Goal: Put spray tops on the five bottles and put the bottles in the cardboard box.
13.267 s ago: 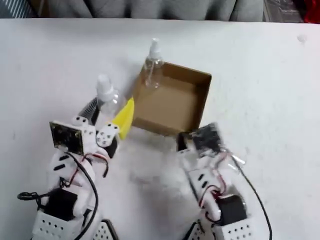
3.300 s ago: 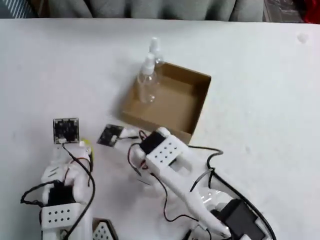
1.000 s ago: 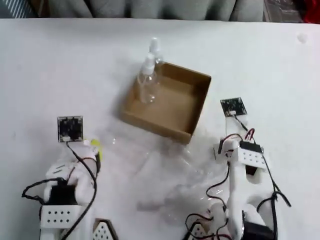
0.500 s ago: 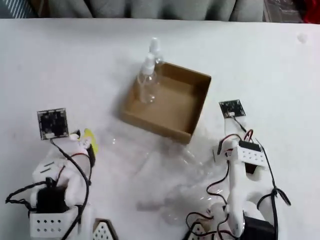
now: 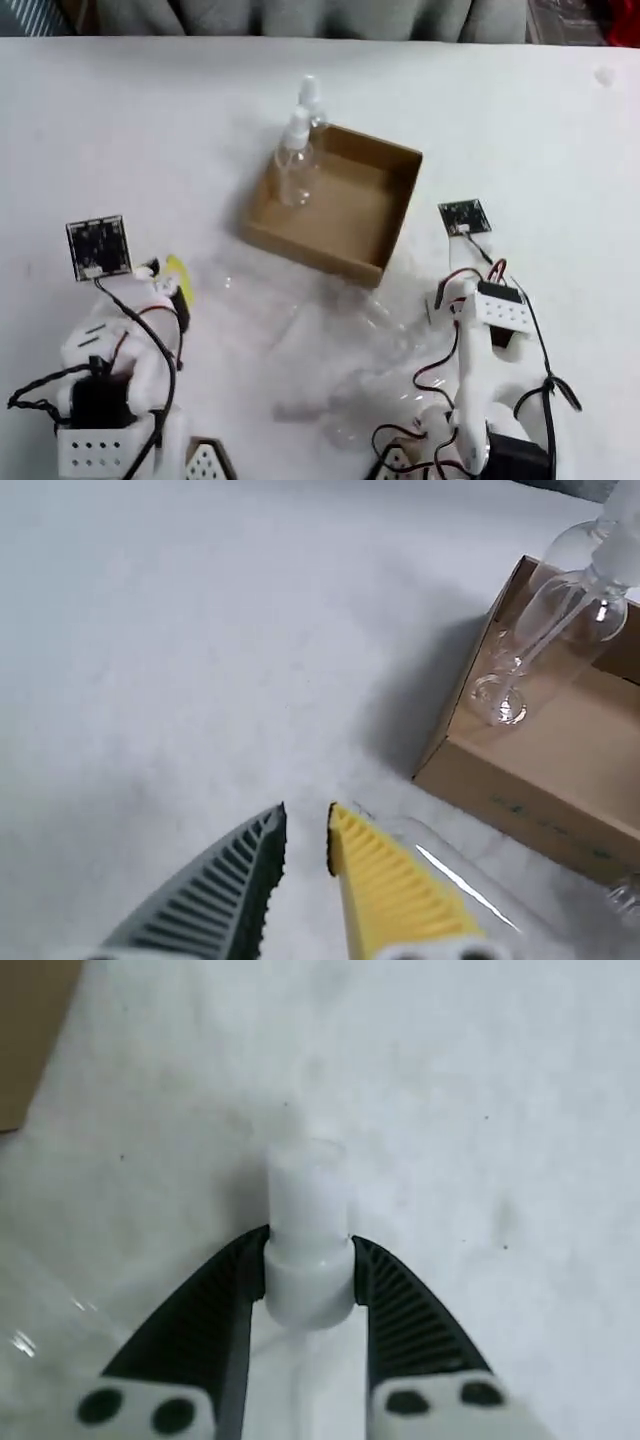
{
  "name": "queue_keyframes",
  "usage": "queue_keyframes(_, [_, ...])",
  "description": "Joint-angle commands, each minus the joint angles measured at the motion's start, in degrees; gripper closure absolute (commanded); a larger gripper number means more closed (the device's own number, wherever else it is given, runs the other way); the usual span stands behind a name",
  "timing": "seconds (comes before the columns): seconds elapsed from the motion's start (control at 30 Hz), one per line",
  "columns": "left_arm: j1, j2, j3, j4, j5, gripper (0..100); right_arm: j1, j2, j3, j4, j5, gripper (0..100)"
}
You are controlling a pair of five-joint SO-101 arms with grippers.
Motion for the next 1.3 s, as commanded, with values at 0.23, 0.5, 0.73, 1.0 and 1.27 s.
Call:
queue_keyframes(0.23, [0.84, 24.75, -18.73, 2.55, 1.05, 92, 0.57, 0.13, -2.29, -0.66, -0.09, 98.2])
queue_keyframes(0.5, [10.24, 37.23, -23.03, 3.52, 13.45, 89, 0.57, 0.13, -2.29, -0.66, 0.0, 98.2])
queue_keyframes(0.73, [15.16, 44.44, -23.12, 3.08, 16.18, 65, 0.57, 0.13, -2.29, -0.66, 0.0, 98.2])
queue_keyframes(1.0, [14.9, 56.48, -23.12, -1.23, 16.26, 64, 0.57, 0.13, -2.29, -0.66, 0.0, 98.2])
queue_keyframes(1.27, [14.9, 62.46, -23.12, -3.96, 19.25, 65, 0.57, 0.13, -2.29, -0.66, 0.0, 98.2])
